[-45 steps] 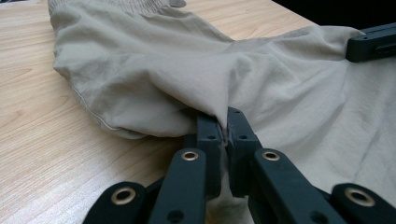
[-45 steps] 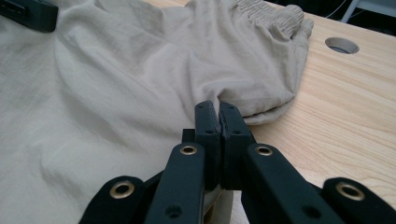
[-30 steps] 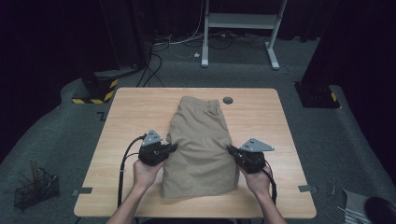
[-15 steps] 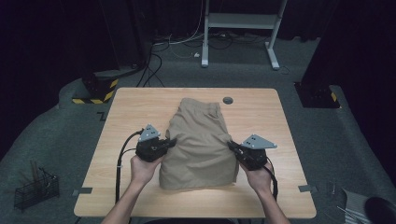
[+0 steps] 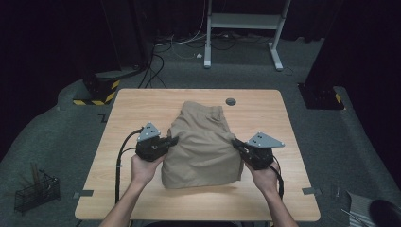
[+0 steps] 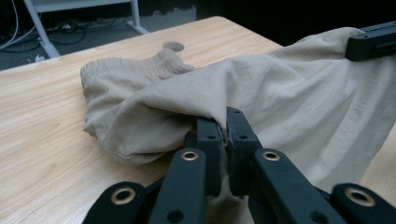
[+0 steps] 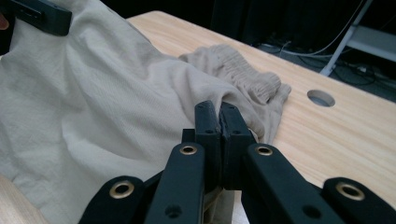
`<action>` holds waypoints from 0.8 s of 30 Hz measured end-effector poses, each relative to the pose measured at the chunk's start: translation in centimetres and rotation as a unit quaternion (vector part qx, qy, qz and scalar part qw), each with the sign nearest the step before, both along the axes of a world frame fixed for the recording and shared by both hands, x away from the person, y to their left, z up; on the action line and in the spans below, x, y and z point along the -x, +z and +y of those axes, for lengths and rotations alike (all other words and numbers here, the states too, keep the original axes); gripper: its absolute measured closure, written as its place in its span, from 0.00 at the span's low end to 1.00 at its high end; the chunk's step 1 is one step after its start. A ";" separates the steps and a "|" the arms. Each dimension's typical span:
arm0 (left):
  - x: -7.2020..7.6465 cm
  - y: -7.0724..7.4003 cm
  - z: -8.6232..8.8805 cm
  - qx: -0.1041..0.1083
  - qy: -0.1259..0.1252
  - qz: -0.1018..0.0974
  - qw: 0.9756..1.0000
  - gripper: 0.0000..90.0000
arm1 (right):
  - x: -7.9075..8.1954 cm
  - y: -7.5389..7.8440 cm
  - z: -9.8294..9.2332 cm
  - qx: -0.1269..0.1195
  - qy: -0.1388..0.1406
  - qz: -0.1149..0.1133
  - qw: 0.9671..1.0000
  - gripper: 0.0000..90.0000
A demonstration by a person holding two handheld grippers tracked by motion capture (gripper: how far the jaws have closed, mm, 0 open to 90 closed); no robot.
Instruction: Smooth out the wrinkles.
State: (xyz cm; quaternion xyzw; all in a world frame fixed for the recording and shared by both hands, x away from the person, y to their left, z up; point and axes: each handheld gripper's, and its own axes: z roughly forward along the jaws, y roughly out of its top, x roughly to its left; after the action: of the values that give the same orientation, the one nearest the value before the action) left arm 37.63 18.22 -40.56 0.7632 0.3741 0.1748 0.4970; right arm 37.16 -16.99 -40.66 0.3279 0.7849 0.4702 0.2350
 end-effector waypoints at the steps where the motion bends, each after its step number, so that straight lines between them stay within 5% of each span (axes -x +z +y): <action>1: 0.0 0.1 0.0 0.000 0.000 -0.001 1.000 0.96 | 0.1 0.1 0.0 -0.001 0.001 -0.001 1.000 0.98; 15: -1.4 2.5 0.3 0.004 0.006 -0.021 1.000 0.96 | -1.1 2.1 0.1 -0.009 0.003 -0.022 1.000 0.98; 24: -3.6 4.6 -0.3 0.007 0.017 -0.035 0.999 0.96 | -3.9 3.6 -0.1 -0.030 -0.018 -0.036 0.999 0.98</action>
State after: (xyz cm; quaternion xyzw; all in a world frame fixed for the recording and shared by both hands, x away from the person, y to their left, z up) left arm 41.21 17.89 -36.01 0.7467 0.3706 0.2066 0.5123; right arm 41.07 -17.09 -37.08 0.3319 0.7553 0.5011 0.2613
